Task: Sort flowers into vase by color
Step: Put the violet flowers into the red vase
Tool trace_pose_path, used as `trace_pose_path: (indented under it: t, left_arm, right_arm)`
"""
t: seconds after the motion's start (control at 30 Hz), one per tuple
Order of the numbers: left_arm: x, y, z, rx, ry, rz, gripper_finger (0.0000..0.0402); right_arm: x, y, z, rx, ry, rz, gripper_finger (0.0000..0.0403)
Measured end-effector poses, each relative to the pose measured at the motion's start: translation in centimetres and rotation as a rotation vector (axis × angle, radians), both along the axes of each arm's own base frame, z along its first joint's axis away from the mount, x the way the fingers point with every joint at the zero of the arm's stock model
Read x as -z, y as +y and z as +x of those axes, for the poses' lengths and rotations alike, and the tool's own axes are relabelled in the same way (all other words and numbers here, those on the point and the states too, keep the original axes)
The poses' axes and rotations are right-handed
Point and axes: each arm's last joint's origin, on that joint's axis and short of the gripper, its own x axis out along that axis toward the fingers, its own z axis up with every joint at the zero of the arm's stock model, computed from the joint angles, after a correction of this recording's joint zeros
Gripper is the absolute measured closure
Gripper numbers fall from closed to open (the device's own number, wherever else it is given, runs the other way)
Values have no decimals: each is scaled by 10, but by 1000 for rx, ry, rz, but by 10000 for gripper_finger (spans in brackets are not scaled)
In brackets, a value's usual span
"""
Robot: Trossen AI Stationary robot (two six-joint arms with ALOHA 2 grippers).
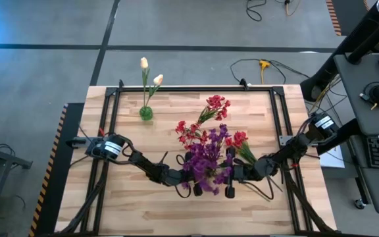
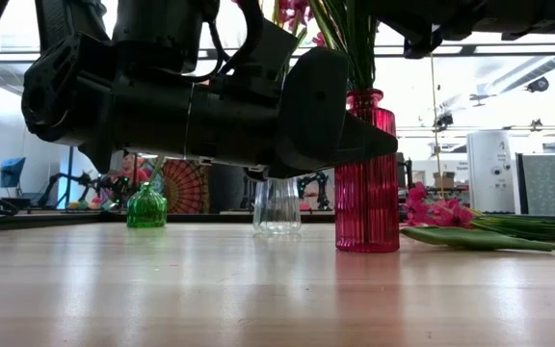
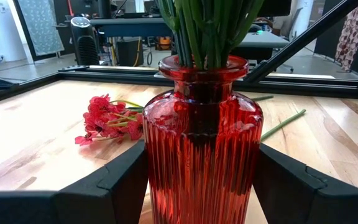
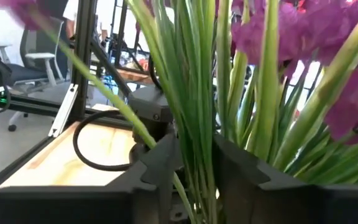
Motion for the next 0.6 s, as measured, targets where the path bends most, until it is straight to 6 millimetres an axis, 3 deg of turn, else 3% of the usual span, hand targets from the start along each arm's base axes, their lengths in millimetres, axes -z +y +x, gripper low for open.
trace_pose_path:
  t: [0.33, 0.6]
  left_arm:
    - [0, 0, 0, 0, 0, 0, 171]
    - [0, 0, 0, 0, 0, 0, 171]
  right_arm:
    - [1, 11, -9, 67, 37, -17, 230]
    - [1, 23, -19, 129, 47, -43, 211]
